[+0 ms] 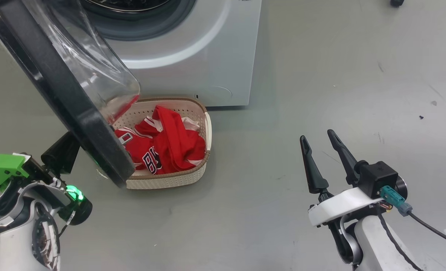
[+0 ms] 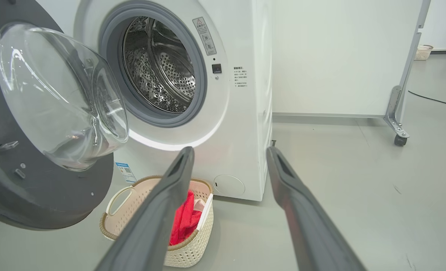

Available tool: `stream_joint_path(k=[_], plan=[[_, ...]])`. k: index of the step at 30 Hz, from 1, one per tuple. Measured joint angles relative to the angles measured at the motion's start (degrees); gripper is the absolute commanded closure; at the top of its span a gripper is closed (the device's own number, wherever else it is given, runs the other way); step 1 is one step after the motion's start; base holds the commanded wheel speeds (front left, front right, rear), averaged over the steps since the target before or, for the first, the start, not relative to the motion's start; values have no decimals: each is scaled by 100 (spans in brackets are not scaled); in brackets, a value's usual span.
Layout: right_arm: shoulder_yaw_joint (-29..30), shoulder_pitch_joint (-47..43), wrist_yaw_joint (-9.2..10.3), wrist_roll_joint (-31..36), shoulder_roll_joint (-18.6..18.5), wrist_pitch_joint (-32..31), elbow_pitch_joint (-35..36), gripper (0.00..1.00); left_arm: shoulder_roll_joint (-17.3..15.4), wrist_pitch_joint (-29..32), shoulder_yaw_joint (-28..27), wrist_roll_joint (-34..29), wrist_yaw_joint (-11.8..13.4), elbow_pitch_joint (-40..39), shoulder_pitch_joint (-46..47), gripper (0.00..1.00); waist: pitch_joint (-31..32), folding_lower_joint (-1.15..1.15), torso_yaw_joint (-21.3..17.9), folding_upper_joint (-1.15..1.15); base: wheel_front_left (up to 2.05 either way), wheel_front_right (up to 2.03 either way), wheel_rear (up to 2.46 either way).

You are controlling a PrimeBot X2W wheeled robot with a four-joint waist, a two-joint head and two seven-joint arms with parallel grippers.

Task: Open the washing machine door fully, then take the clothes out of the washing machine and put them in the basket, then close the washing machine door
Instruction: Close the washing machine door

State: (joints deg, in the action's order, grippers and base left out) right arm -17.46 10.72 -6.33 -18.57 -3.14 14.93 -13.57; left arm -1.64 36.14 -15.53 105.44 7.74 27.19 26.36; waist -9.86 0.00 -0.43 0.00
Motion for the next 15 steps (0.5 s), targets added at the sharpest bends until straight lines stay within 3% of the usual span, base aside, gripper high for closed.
stream_joint_path(k=[15], plan=[[-9, 68, 2, -8, 0, 0, 40, 0, 3, -225, 253, 125, 0, -38, 172, 100, -232, 0, -654, 0, 0, 0, 0]])
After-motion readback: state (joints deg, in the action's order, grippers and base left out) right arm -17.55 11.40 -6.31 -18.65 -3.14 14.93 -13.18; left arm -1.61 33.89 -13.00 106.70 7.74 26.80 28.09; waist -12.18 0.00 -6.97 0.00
